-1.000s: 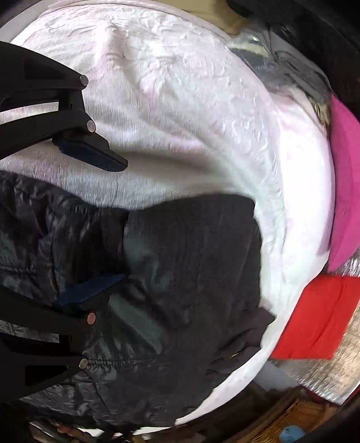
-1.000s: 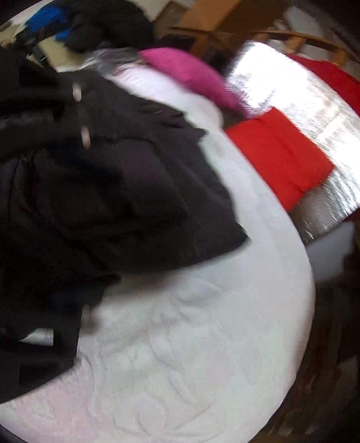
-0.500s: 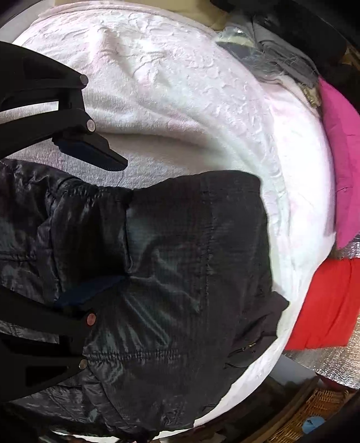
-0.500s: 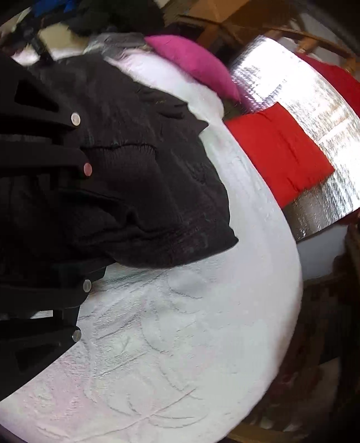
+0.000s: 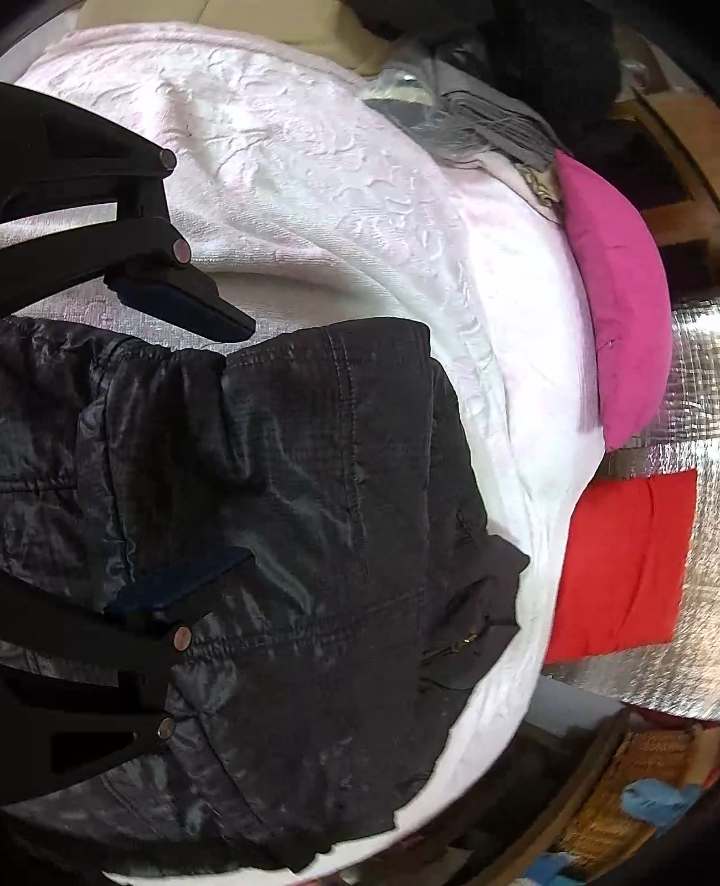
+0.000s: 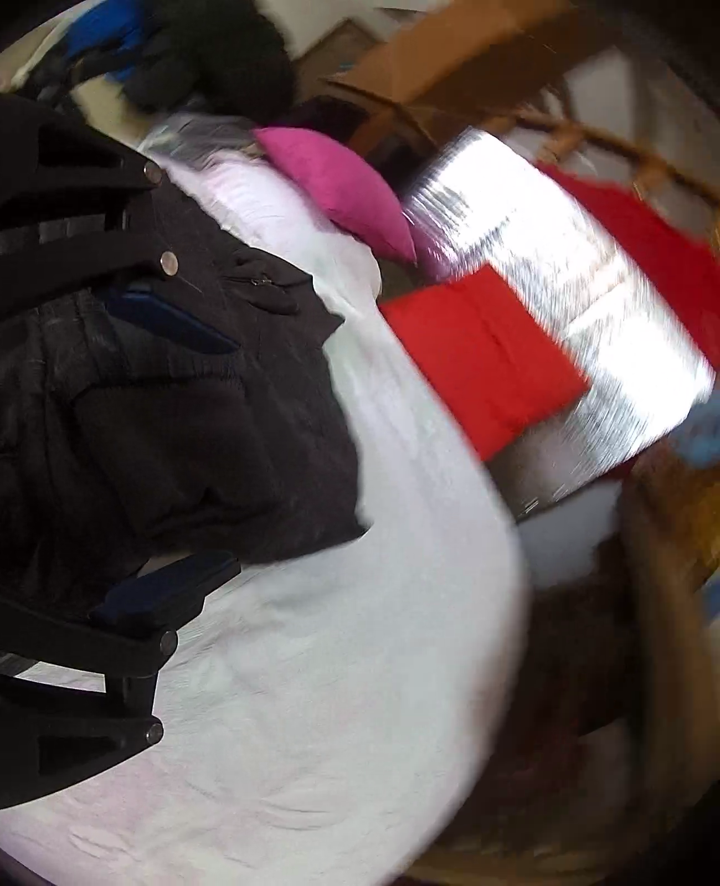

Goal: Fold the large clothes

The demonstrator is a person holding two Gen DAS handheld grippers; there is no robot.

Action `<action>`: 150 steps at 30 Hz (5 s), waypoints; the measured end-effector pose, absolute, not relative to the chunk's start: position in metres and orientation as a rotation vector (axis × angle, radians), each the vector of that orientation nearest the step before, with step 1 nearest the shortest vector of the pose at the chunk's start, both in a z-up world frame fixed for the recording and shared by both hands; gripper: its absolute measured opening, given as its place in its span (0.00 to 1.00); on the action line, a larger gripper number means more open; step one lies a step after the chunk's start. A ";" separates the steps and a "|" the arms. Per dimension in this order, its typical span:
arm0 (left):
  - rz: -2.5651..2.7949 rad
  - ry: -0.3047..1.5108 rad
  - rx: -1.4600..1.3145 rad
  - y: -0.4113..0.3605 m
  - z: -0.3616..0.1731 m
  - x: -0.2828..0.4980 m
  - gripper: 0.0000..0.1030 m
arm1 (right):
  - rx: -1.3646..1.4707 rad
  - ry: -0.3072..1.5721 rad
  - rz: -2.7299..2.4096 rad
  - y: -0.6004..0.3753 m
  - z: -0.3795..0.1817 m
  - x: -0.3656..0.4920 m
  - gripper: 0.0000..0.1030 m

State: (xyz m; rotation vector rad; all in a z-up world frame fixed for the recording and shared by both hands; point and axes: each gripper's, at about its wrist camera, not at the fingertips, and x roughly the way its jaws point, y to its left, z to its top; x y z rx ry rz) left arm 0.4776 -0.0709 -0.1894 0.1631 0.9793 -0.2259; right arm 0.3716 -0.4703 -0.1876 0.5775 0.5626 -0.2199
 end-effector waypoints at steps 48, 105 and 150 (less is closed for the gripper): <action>-0.158 0.933 0.353 -0.108 -0.213 0.473 0.74 | 0.485 0.857 -0.060 -0.425 -0.214 0.402 0.38; -0.286 0.850 0.180 -0.015 -0.202 0.288 0.80 | 0.662 0.797 -0.056 -0.452 -0.203 0.230 0.60; -0.432 1.324 -0.208 0.047 -0.325 0.165 0.69 | 0.583 1.106 -0.134 -0.397 -0.302 0.110 0.64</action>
